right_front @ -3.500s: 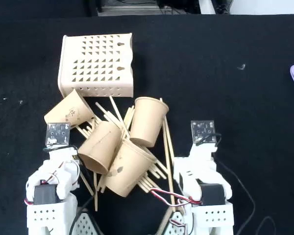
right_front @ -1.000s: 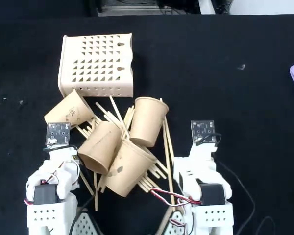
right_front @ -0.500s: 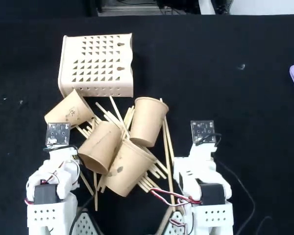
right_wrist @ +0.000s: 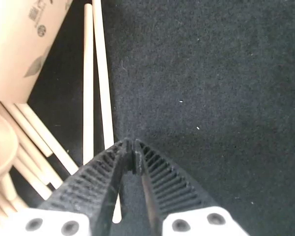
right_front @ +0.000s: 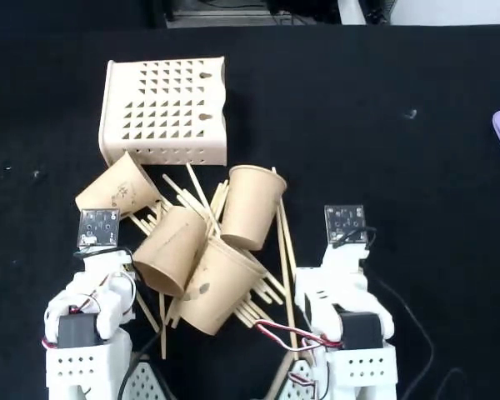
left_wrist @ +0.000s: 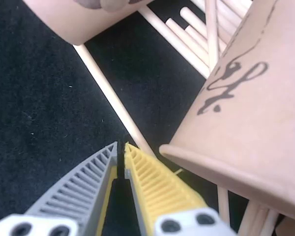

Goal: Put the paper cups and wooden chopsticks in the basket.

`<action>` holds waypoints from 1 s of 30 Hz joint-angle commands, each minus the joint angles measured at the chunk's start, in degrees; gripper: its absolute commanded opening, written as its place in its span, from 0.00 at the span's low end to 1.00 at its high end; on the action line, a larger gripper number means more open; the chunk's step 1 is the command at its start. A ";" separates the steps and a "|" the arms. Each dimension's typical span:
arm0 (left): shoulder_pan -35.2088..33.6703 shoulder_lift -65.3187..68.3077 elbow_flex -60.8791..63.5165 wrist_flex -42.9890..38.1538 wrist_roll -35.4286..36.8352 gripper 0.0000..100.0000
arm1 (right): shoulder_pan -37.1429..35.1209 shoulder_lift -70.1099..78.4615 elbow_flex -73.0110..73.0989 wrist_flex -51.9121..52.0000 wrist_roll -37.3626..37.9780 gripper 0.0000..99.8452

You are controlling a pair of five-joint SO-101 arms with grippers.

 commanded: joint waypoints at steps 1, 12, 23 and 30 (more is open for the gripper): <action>0.13 -0.26 1.19 -0.88 0.00 0.03 | 0.44 -3.82 0.22 -0.88 -0.44 0.01; 0.13 -0.26 1.19 -0.88 0.00 0.03 | 0.44 -3.82 0.22 -0.88 -0.44 0.01; 0.48 -0.26 1.19 -0.88 0.00 0.03 | 0.44 -3.82 0.22 -0.88 -0.44 0.01; -0.04 -0.26 1.19 -0.97 -0.44 0.03 | -0.18 -3.82 0.22 -0.88 -0.44 0.01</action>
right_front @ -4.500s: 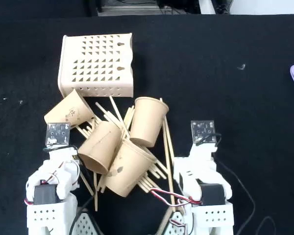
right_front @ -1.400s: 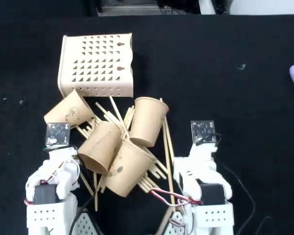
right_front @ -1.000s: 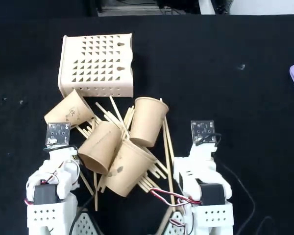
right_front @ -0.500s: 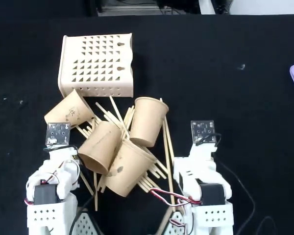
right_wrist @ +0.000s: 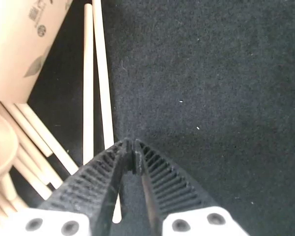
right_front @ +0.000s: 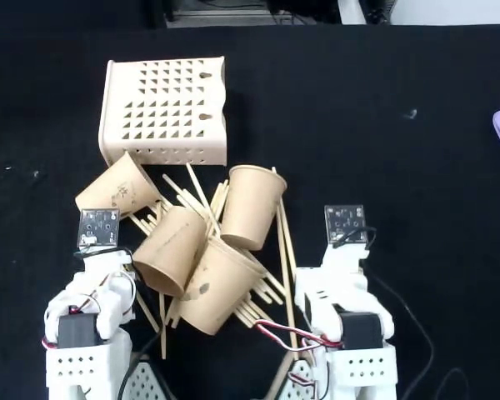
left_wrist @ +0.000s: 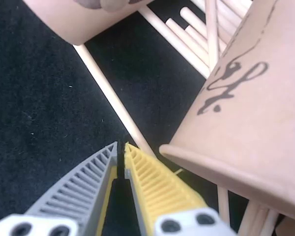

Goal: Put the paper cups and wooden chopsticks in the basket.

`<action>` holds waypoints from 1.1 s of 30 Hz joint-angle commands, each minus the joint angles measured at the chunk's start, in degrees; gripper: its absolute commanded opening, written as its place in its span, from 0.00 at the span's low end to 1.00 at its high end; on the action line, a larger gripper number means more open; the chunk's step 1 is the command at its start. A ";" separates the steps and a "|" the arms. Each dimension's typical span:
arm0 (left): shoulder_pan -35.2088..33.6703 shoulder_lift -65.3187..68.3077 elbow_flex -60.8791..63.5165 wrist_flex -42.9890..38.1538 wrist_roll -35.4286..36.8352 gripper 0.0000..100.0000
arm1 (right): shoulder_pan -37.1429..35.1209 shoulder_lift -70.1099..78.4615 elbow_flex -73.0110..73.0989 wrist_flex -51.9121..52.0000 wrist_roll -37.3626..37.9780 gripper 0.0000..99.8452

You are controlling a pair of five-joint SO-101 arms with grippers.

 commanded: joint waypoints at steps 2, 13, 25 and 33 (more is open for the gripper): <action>-0.04 -0.26 1.10 -1.14 -0.44 0.03 | -2.29 -3.82 0.22 -0.88 -0.44 0.01; -28.18 -0.44 -11.03 -7.91 -23.74 0.03 | -0.79 -3.82 -0.84 -22.59 -0.26 0.02; -35.30 -0.26 -24.66 -27.52 -5.98 0.03 | 5.80 -3.82 -12.70 -34.37 26.02 0.09; -16.31 0.00 -39.08 -27.16 1.76 0.20 | 5.71 -3.03 -48.13 -19.96 23.21 0.17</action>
